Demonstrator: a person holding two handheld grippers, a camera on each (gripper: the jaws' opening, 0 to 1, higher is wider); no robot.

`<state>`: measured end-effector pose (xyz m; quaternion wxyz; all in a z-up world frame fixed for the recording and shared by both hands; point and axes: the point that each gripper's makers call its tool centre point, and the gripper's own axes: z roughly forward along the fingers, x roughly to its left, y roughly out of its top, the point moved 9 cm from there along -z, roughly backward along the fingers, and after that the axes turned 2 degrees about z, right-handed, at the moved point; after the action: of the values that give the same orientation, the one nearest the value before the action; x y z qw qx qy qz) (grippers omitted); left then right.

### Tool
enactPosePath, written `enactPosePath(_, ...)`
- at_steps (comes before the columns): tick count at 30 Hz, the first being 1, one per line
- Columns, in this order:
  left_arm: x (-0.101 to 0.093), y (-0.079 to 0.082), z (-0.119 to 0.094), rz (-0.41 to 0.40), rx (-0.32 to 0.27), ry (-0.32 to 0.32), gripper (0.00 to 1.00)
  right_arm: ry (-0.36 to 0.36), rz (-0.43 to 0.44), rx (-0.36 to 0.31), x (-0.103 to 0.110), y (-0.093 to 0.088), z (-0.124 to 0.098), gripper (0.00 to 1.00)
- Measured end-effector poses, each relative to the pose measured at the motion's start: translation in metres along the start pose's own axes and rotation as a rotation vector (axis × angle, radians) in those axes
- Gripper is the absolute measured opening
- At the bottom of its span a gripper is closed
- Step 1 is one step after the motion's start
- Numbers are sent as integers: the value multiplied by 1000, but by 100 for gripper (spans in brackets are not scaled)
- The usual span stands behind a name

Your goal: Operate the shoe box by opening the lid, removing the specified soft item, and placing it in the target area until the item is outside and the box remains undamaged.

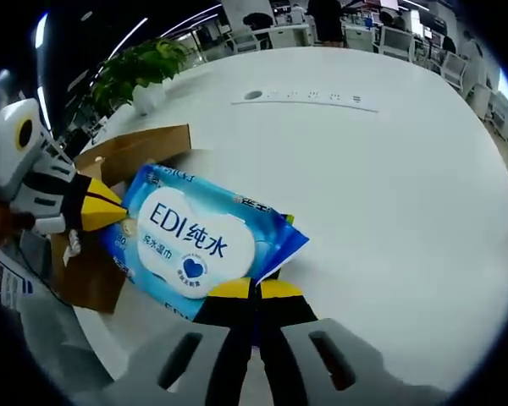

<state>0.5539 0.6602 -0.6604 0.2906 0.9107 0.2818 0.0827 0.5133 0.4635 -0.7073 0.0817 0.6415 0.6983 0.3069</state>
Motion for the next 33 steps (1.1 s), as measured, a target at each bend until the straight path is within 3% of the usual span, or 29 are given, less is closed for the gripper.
enactPosePath(14, 0, 1, 3, 63, 22, 22, 0, 1, -16, 15, 0, 0, 7, 0)
enactPosePath(20, -2, -4, 4, 107, 70, 13, 0, -2, -11, 13, -1, 1, 9, 0)
enactPosePath(29, -1, -6, -6, 172, 59, 18, 0, -12, -15, 17, 0, 2, 9, 0)
enactPosePath(33, 1, -4, -15, 133, 27, -5, 2, -14, -17, 18, 2, 4, 8, 0)
